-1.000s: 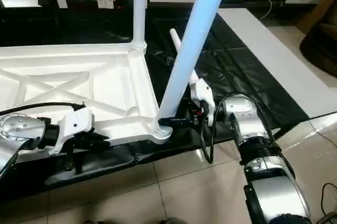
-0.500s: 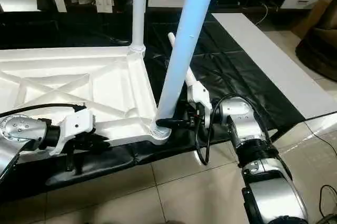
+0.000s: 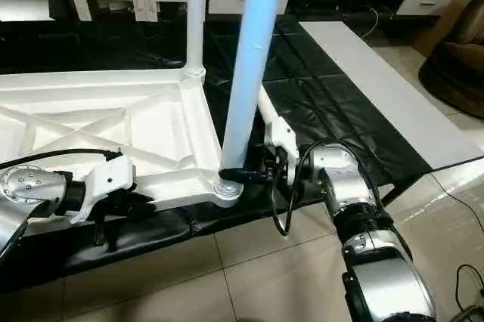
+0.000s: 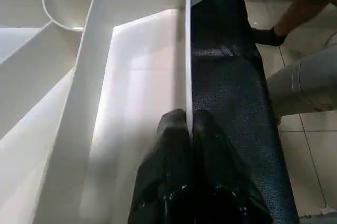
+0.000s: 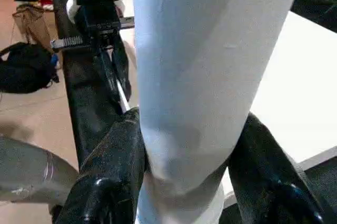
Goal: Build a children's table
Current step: Insert table leg to table base
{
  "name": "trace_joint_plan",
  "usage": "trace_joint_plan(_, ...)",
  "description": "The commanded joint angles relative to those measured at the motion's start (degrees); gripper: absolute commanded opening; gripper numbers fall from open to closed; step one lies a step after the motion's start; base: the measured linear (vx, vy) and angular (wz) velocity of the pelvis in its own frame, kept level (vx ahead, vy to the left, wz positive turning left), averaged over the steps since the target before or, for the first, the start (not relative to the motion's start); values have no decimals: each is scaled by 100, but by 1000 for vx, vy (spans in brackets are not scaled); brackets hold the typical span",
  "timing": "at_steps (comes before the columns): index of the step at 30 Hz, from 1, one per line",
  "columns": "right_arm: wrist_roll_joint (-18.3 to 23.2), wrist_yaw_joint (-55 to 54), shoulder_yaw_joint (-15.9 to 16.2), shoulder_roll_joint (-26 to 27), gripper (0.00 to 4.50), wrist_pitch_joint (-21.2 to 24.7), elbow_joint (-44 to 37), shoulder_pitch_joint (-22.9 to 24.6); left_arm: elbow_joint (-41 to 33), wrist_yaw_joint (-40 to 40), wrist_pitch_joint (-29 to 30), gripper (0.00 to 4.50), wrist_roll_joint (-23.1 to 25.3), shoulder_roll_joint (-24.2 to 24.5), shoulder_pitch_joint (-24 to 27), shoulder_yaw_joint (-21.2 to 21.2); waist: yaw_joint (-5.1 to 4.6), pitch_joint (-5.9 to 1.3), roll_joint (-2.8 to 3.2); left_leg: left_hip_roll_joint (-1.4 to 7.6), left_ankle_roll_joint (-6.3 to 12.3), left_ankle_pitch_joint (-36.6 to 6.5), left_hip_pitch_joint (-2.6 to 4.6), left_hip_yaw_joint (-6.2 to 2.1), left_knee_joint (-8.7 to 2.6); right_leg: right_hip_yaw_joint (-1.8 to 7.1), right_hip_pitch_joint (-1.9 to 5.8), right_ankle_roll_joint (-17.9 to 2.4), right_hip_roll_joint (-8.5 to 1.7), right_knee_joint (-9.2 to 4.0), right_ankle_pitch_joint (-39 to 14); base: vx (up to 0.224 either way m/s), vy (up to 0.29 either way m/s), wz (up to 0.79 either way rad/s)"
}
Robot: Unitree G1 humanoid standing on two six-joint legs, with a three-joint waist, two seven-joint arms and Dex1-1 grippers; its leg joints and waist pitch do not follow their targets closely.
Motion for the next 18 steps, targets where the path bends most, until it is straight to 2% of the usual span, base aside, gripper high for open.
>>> trace_joint_plan(1,-561,-549,264,-9,184,459,922,409,-118,-188,-18,0,-37,-129,71,-337,-32,-55,171,279,-159,-2240,88,-211,-448,272,-94,-1126,-415,-557,-1884,0,0,0)
trace_joint_plan(10,-477,-532,174,5,184,360,828,482,-100,-161,-30,0,-15,-141,62,-331,-28,-42,176,282,-154,-2272,85,-208,-460,281,-111,-1099,-418,-574,-1916,0,0,0)
trace_joint_plan(18,-581,-437,241,-14,184,66,793,591,-75,-130,-53,0,21,-146,47,-327,-12,-45,194,292,-173,-2259,95,-203,-477,282,-124,-1102,-414,-576,-1814,0,0,0)
